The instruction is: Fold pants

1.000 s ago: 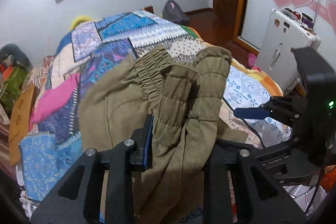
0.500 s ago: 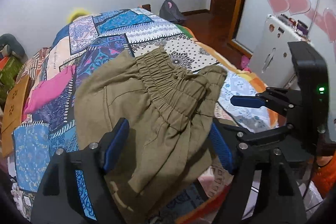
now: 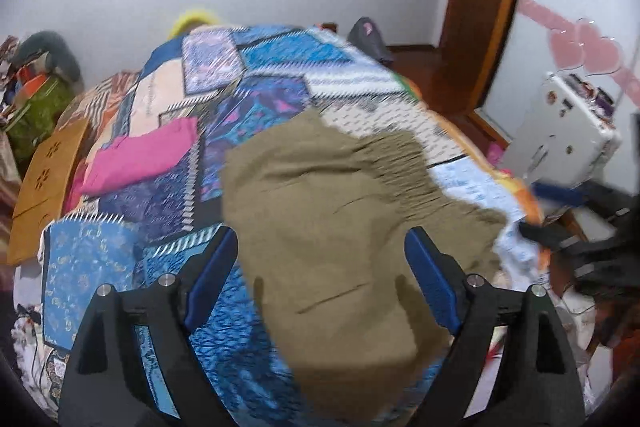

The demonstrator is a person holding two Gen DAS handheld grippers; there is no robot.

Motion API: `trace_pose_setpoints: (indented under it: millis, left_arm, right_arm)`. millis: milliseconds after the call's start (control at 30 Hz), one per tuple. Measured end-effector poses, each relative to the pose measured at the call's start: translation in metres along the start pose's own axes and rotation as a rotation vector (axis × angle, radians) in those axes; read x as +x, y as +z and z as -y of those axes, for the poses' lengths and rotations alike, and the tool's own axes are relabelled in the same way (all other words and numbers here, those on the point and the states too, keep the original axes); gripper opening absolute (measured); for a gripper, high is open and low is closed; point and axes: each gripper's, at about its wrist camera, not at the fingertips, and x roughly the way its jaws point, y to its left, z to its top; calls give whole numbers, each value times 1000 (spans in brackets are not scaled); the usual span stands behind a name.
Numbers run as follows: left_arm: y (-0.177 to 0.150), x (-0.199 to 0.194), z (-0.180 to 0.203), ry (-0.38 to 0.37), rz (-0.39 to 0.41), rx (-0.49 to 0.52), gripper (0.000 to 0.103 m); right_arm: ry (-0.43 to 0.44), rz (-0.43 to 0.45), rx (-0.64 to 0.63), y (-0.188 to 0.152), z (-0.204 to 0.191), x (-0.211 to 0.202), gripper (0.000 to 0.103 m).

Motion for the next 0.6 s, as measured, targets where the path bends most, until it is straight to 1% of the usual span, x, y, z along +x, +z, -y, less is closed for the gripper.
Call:
trace_pose_setpoints:
  millis: [67,200,267,333,400,433,467,567,600]
  left_arm:
    - [-8,14,-7,15,-37,-6,86]
    - [-25,36,-13,-1,-97,-23,86]
    - [-29,36,-13,-7,-93,-25,86]
    - [-28,33,-14,-15,-83,-21,86]
    - [-23,27,-19,-34,-70,-22,86]
    - [-20,25,-20,-42,-66,-22,86]
    - [-17,23,-22,-48,-61,-19,86]
    - [-4,23,-30,-55,-54,3,86]
    - [0,26,-33,-72,-62,6,88]
  right_arm:
    - [10,15,6,4,-2,-3,59]
    - [38,26,8,11,-15,2,59]
    - [64,20,17,12,-20,8,59]
    - [102,3,31,11,-26,18,59]
    - [120,-24,39,7,-32,29,59]
    - [118,-37,40,5,-34,35,60]
    - [110,-48,40,2,-35,40,64]
    - [117,-77,50,-5,-32,54,66]
    - [128,-78,60,-7,-29,56,66]
